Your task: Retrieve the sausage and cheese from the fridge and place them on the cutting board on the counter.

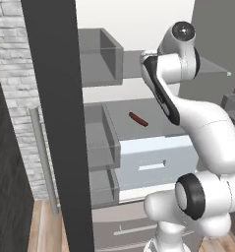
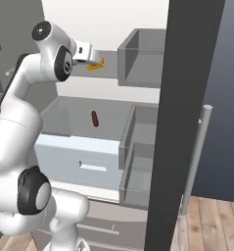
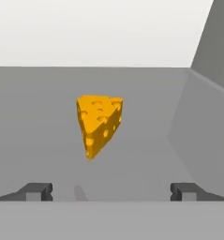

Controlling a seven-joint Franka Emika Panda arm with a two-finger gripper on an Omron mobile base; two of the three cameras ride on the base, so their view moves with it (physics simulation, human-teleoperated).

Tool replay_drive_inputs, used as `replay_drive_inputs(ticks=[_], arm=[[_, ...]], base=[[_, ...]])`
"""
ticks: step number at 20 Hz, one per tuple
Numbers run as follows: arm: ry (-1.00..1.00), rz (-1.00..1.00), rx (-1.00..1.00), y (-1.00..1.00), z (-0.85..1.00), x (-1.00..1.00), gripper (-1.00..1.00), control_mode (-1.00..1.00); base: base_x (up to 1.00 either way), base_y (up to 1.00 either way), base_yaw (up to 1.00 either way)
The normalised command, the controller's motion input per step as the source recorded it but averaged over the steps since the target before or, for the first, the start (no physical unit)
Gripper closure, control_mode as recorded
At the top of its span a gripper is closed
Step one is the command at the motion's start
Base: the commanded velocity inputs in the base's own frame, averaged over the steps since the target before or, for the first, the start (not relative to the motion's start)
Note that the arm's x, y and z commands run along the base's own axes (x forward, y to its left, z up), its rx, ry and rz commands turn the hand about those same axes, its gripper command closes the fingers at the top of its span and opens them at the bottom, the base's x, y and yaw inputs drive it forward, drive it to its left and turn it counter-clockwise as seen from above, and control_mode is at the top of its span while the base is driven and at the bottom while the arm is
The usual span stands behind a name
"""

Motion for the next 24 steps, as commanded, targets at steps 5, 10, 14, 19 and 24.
replay_drive_inputs(ticks=[5, 10, 14, 19, 24], arm=[[0.02, 0.00, 0.05, 0.00, 0.00, 0.51, -1.00, -1.00], [0.10, 0.00, 0.06, 0.00, 0.00, 0.51, -1.00, -1.00], [0.08, 0.00, 0.05, 0.00, 0.00, 0.46, -1.00, -1.00], [0.02, 0.00, 0.00, 0.00, -0.04, 0.30, -1.00, -1.00], [0.00, -0.05, 0.00, 0.00, -0.22, 0.02, -1.00, -1.00]], base=[[0.00, 0.00, 0.00], [0.00, 0.00, 0.00], [0.00, 0.00, 0.00], [0.00, 0.00, 0.00], [0.00, 0.00, 0.00]])
